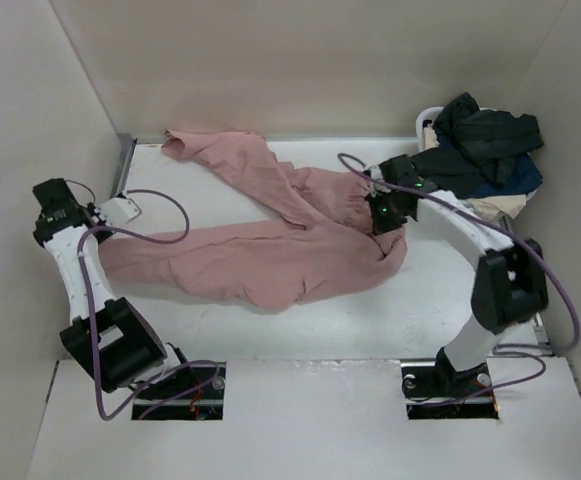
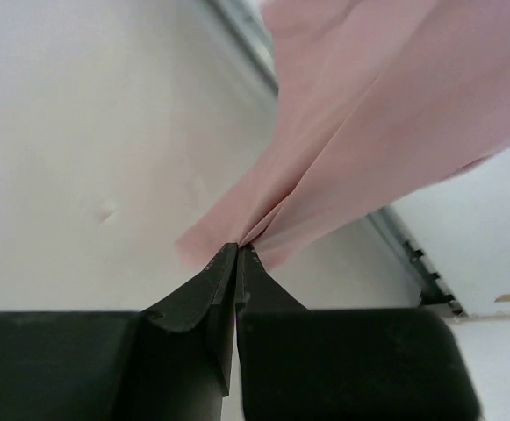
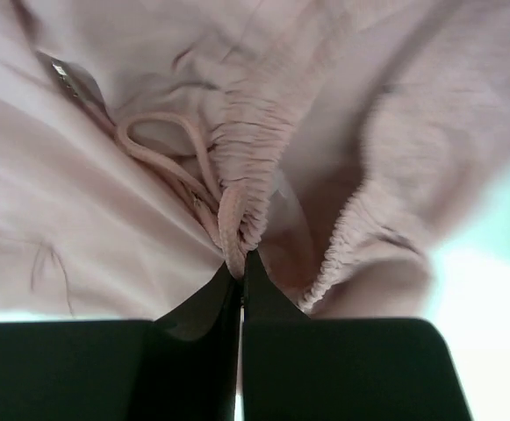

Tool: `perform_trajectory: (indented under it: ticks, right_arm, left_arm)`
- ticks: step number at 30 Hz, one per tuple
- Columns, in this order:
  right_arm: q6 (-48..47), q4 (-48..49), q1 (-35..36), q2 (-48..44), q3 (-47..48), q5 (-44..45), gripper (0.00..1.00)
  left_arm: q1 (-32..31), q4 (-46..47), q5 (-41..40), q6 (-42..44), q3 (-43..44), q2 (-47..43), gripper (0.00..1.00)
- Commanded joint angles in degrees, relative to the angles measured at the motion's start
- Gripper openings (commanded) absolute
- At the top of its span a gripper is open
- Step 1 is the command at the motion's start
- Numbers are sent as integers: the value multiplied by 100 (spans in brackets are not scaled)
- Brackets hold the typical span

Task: Fold and stack the trousers
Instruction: Flatten the trousers out

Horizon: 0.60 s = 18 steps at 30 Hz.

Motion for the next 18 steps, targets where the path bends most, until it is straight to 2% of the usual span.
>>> perform_trajectory:
  ticks: [1,6,9,14,18]
  right_arm:
    - [353,-224,-455,-1560,4,52,0]
    - [731,-865,-939,-3039,-84,-369,0]
    - [811,-770,-1045,-3304,-364,-502,0]
    - [977,-190,-1238,-2900,-830,-256,0]
    - [1040,-207,-1650,-3346,-1393,86,0]
  left_arm:
    - [259,-643,159,-303,992,-101,0]
    - [445,-1961,-7,-155,2416,-23,2]
    - [-10,-2341,-341,-163,2796,407,5]
    - [-785,-2210,-1114,-469,3076,2057,6]
    - [-847,-2367,-1291,-1119,4506,3911,6]
